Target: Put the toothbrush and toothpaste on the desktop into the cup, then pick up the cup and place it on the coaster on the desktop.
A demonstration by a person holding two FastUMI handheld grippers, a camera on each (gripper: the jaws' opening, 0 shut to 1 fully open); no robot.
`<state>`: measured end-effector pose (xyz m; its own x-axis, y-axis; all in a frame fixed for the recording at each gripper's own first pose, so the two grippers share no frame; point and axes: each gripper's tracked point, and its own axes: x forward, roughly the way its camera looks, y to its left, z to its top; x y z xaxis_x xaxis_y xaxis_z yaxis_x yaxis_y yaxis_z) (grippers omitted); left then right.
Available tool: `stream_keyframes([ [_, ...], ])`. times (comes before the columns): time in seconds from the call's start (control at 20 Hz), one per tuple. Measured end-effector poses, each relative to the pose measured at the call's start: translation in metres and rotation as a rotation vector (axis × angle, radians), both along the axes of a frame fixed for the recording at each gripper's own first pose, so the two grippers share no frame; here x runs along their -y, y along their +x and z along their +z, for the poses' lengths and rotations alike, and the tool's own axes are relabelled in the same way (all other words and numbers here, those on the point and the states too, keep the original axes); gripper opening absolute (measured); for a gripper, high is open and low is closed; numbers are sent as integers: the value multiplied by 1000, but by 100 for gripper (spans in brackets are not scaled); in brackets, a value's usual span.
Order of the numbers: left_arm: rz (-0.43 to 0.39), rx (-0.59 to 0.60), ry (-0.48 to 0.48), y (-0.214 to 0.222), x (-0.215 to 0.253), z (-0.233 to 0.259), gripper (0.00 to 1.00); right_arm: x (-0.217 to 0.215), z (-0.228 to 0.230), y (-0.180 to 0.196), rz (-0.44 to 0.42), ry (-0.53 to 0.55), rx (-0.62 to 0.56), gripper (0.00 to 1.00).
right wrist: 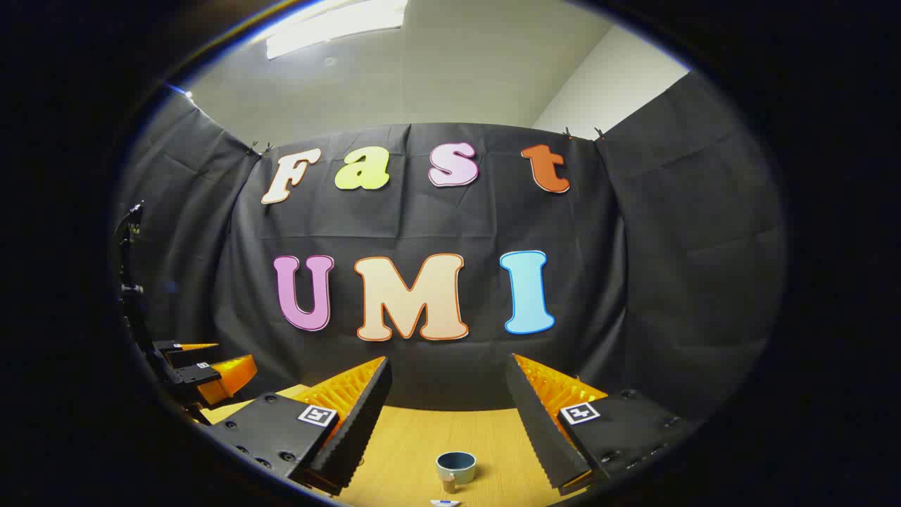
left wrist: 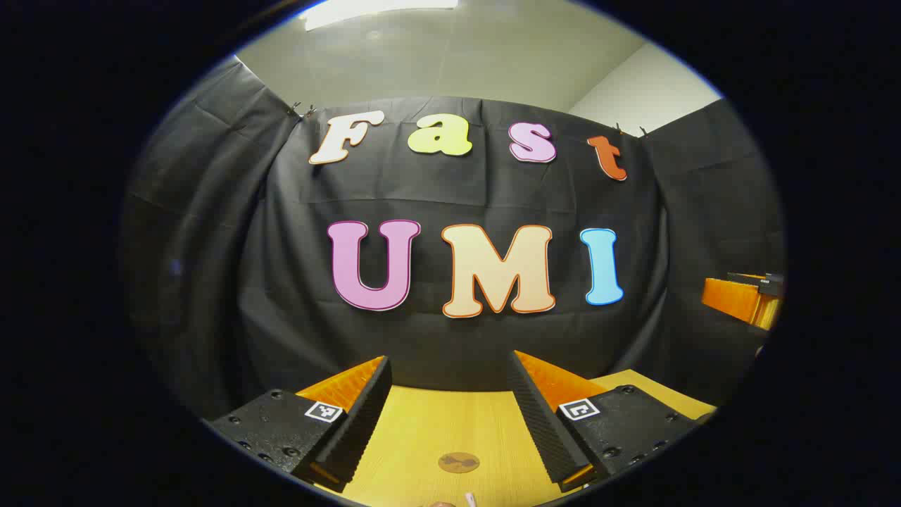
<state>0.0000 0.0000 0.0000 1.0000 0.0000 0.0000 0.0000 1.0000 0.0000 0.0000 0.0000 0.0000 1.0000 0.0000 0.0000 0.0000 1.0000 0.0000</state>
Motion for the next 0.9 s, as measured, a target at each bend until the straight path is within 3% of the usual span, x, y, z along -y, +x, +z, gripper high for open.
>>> stream_keyframes([
  [0.9, 35, 16, 33, 1, -30, 1, 94, -11, -16, 11, -10, -36, -26, 99],
])
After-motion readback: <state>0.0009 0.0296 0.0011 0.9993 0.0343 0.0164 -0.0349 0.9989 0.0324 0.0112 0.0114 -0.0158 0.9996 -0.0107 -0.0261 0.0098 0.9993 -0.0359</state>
